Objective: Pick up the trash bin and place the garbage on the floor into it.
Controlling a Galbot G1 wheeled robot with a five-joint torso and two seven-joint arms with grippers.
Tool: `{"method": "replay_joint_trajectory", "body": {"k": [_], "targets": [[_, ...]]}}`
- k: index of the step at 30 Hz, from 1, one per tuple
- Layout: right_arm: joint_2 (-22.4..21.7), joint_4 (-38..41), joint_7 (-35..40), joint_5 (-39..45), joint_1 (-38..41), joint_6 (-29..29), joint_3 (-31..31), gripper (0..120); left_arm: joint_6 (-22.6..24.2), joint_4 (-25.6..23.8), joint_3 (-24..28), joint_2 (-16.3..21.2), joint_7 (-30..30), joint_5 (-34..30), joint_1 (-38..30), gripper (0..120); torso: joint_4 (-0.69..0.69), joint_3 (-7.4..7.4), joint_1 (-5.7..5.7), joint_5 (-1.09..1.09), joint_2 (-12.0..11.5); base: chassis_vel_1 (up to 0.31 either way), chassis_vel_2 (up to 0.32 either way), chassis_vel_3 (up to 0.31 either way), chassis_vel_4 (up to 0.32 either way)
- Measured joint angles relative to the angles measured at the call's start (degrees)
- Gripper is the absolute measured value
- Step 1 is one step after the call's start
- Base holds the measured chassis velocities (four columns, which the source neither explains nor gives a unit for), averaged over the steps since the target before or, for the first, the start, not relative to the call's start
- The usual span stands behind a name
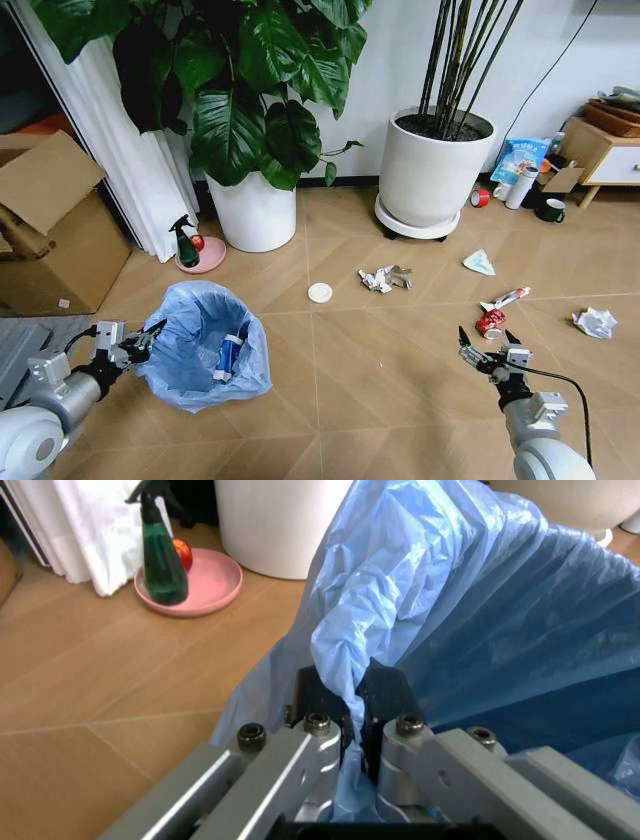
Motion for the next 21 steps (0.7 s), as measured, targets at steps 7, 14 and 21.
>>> {"method": "replay_joint_trajectory", "body": {"k": [7, 14, 21], "targets": [[0.0, -0.1, -0.1, 0.0, 0.3, 0.1, -0.4, 100, 0.0, 0.1, 0.2, 0.0, 0.0, 0.0, -0.1, 0, 0.00, 0.00, 0.00, 0.00, 0.0, -0.083, 0.105, 0.081, -0.097], [0.0, -0.2, -0.5, 0.0, 0.3, 0.1, -0.5, 100, 0.0, 0.1, 0.3, -0.2, 0.0, 0.0, -0.1, 0, 0.00, 0.00, 0.00, 0.01, 0.0, -0.097, 0.101, 0.101, -0.110], [0.0, -0.1, -0.6, 0.0, 0.3, 0.2, -0.5, 100, 0.0, 0.1, 0.3, -0.3, 0.0, 0.0, -0.1, 0, 0.00, 0.00, 0.00, 0.02, 0.0, -0.125, 0.110, 0.120, -0.109]]}}
